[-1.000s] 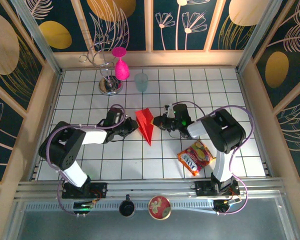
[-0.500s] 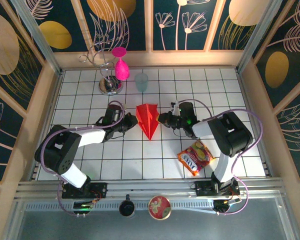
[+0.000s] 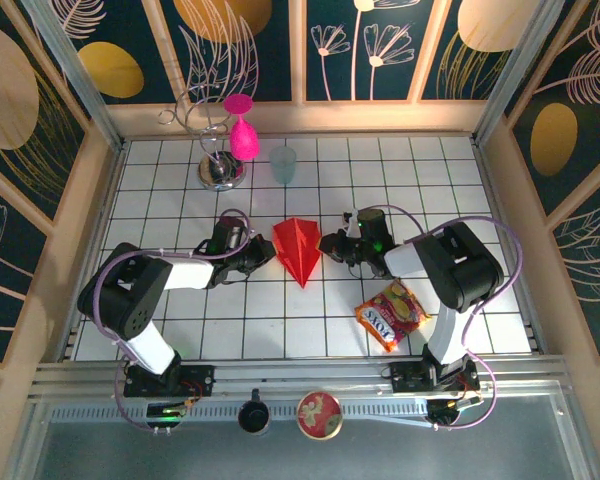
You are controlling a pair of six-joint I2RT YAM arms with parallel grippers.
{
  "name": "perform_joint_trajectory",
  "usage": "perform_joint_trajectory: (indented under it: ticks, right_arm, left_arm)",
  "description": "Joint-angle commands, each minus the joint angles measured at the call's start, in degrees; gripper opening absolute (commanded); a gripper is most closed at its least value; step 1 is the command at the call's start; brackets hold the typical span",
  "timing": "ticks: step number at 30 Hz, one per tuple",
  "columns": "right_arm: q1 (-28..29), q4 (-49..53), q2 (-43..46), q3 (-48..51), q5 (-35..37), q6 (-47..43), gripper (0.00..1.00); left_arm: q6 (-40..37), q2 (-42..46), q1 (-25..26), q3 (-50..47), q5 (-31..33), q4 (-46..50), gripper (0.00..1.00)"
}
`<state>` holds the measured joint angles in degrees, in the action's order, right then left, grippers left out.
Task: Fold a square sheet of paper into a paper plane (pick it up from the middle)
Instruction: Move the paper plane to the top-center of the table.
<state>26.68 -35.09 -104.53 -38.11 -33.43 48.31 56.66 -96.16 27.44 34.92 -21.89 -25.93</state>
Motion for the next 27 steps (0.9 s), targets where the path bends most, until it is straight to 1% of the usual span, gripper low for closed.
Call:
perform_joint_trajectory:
  ticks: [1,4,6,9,10,13,17,21,27]
  right_arm:
    - [-0.22,6.37,0.95,-2.21,2.41,-2.36,0.13]
    - [0.32,11.79,4.52,-3.4,5.82,-4.34,0.27]
    - [1.2,15.28,7.06,-4.27,8.66,-6.13,0.32]
    - [3.73,20.64,9.49,-6.07,13.19,-8.24,0.37]
    - [4.33,21.99,9.86,-6.67,14.54,-8.7,0.37]
    - [8.47,25.17,9.47,-8.47,17.63,-9.47,0.39]
    - [12.06,28.36,6.64,-11.09,21.0,-9.16,0.44]
    - [13.72,29.13,4.78,-12.83,21.17,-9.11,0.45]
    - [14.58,30.81,4.1,-14.05,21.56,-9.03,0.45]
  left_arm:
    - [-0.05,-0.28,0.16,1.19,-1.71,-1.67,0.0]
    - [0.11,0.08,0.16,1.56,-2.32,-1.91,0.0]
    - [0.27,0.35,0.12,1.64,-2.51,-2.02,0.0]
    - [0.29,0.62,0.16,1.73,-2.71,-1.93,0.0]
    - [0.29,0.71,0.16,1.7,-2.72,-1.93,0.0]
    - [0.38,0.89,0.16,1.65,-2.81,-1.98,0.0]
    - [0.41,1.11,0.22,1.47,-2.75,-2.06,0.0]
    - [0.4,1.06,0.16,1.51,-2.98,-2.11,0.0]
    - [0.38,1.08,0.16,1.53,-3.04,-2.1,0.0]
